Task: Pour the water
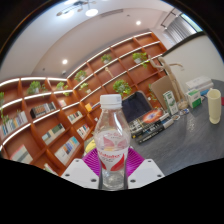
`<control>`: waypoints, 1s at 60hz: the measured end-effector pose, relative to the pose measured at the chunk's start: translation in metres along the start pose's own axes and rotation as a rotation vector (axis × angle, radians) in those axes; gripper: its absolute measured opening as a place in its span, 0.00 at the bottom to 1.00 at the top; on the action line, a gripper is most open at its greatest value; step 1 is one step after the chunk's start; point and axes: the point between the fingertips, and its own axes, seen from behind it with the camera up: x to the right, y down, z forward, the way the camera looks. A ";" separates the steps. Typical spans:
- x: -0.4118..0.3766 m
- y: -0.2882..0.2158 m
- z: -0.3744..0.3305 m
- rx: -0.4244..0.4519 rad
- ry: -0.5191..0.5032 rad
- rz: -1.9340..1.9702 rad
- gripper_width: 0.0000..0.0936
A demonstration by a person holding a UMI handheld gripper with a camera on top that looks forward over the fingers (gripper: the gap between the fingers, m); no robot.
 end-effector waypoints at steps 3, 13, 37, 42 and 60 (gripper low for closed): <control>0.015 -0.022 -0.001 -0.009 0.011 0.105 0.33; 0.085 -0.077 0.000 -0.064 0.039 0.478 0.33; 0.223 -0.151 -0.020 -0.054 0.063 1.228 0.33; 0.238 -0.153 -0.021 -0.058 0.081 1.370 0.33; 0.255 -0.155 -0.026 -0.082 0.105 1.573 0.33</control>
